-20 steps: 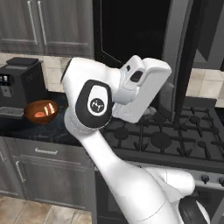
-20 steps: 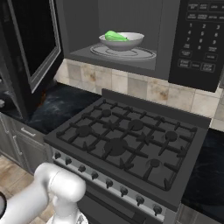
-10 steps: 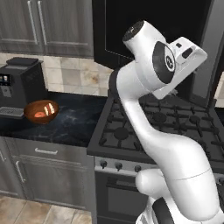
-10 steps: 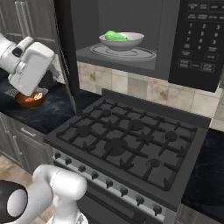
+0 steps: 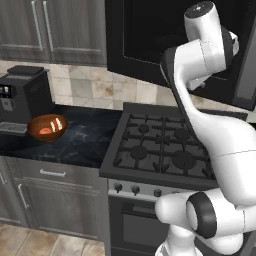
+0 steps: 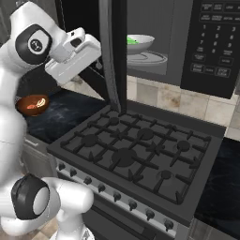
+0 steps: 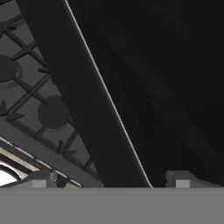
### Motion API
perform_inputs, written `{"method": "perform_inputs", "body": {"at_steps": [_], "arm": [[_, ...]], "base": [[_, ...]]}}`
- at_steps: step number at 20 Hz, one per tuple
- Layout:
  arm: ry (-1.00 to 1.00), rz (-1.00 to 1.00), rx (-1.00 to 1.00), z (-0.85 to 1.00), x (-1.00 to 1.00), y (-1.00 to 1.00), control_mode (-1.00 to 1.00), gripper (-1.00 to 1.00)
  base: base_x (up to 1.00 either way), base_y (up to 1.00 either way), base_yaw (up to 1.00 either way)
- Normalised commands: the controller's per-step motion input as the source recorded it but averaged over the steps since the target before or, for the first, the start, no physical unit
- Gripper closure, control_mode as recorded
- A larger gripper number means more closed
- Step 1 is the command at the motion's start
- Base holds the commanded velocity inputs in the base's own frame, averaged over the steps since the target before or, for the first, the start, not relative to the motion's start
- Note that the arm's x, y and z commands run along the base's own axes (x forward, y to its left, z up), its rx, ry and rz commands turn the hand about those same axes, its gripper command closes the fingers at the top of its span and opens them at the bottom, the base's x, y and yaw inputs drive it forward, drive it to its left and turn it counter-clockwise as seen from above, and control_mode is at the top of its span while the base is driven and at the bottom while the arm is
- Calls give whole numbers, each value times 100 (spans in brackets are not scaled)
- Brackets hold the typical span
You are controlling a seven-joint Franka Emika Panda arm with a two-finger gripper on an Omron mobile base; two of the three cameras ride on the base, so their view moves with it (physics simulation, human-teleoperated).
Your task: Place the bowl containing the garlic and corn in the microwave. Close the microwave door and press the start button to microwave the meal.
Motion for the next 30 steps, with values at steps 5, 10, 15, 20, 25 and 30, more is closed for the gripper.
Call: {"method": "perform_inputs", "body": {"at_steps": [5,10,15,20,25,30], "arm": [[-2,27,10,-1,100,-32,-100,-100],[-11,23,-1,-21,100,-1,-100,-100],[-9,15,-3,-29,100,-9,-100,-100],[-6,5,-2,-25,100,-40,-100,-100],[-1,0,-4,-16,100,-53,-100,-100],[-14,0,-3,-62,48,-48,-100,-100]], "base": [[0,0,0],[0,0,0],[0,0,0],[0,0,0],[0,0,0],[0,0,0]]}}
